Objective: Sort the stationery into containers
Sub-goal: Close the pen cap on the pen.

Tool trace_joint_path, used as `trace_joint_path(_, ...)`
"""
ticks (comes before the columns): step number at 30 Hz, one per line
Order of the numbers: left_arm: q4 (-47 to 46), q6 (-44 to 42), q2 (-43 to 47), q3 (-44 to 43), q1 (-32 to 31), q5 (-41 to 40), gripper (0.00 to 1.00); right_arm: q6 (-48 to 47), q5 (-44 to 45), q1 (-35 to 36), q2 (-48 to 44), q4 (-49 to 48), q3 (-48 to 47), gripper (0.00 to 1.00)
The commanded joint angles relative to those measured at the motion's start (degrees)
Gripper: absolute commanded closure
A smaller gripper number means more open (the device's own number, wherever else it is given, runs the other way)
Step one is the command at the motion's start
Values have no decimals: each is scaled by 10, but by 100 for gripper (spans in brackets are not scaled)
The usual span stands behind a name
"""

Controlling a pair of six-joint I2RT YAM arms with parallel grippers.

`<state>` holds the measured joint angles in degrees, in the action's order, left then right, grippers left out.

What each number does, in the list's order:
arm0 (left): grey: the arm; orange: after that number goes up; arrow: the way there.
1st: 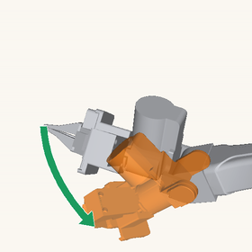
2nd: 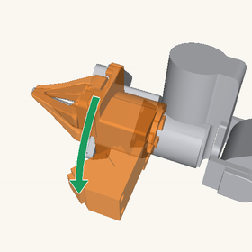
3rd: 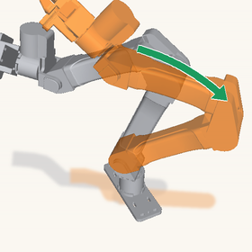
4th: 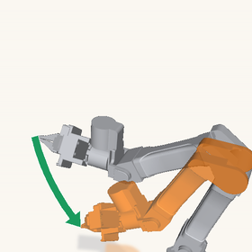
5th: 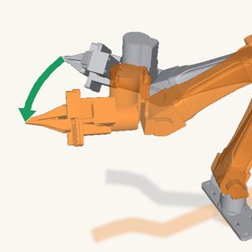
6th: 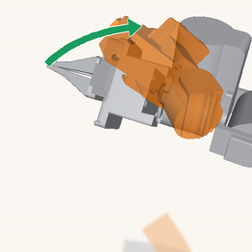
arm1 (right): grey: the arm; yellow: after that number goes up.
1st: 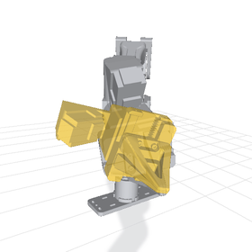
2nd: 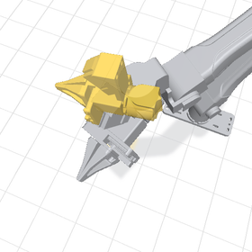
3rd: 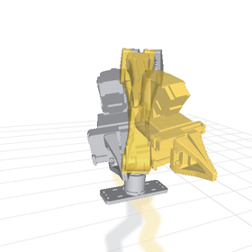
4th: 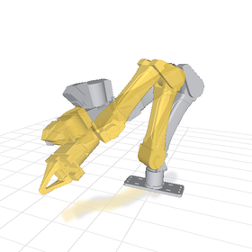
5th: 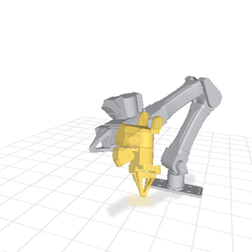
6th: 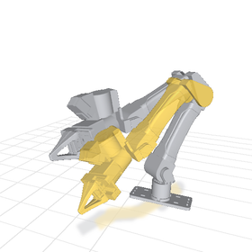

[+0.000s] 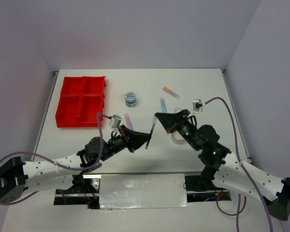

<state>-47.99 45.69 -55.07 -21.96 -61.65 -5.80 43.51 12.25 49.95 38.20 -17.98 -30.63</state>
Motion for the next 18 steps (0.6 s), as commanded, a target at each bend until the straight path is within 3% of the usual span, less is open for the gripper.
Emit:
trace_joint_path(1, -41, 7, 3, -5, 1, 1, 100, -4, 12, 1, 5, -14, -26, 100)
trace_joint_path(8, -7, -4, -2, -25, 1, 3, 95, 0, -7, 1, 16, -13, -35, 100)
trace_joint_path(18, 0, -6, -3, -31, 1, 4, 100, 3, 1, 1, 18, -7, -43, 100)
